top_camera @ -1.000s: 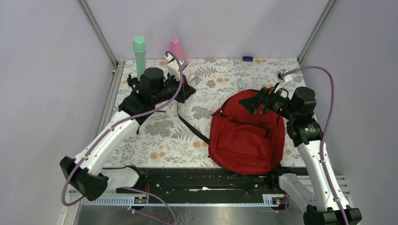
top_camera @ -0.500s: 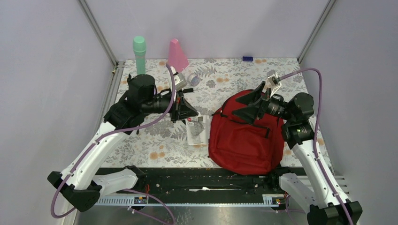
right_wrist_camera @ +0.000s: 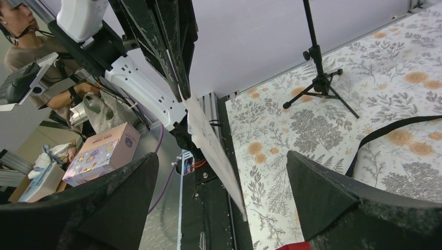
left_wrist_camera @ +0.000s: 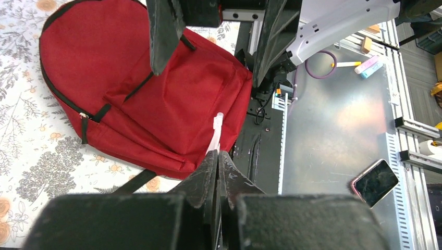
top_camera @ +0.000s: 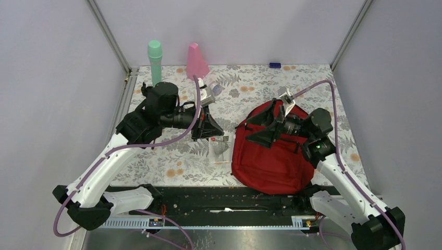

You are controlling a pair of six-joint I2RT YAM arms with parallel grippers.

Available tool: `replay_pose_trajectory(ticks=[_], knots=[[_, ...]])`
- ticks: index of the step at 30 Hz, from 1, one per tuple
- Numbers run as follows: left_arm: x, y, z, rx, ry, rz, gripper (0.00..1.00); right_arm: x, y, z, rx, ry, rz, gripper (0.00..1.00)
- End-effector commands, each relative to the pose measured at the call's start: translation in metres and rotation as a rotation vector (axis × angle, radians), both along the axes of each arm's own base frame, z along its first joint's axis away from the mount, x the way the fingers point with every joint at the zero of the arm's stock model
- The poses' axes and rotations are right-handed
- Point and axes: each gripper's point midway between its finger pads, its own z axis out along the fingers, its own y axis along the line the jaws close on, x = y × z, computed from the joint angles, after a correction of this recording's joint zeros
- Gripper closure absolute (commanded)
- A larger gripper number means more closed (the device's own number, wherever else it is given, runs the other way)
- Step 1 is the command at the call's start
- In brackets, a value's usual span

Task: Pack the student bag
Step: Pick up the stationery from the center of the board.

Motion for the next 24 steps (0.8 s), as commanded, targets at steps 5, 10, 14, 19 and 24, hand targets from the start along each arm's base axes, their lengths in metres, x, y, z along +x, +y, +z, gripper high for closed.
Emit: replay_pose_trajectory(ticks=[5,10,14,19,24], knots=[[-0.002,-0.009,0.019,-0.03,-0.059,-0.014,1.0,-0.012,0.017,-0.005,0.064,-0.095,0.012,0.0],[-0.006,-0.011,0.022,-0.038,-0.059,-0.03,1.0,-0.022,0.029,-0.023,0.047,-0.059,0.057,0.0],[-0.006,-0.014,0.023,-0.053,-0.074,-0.038,1.0,-0.026,0.039,-0.033,0.038,-0.038,0.075,0.01],[-0.006,-0.015,0.029,-0.081,-0.064,-0.023,1.0,-0.033,0.052,-0.039,0.029,-0.023,0.108,0.01],[-0.007,-0.016,0.033,-0.118,-0.062,-0.016,1.0,-0.037,0.061,-0.046,0.009,-0.006,0.136,0.06]])
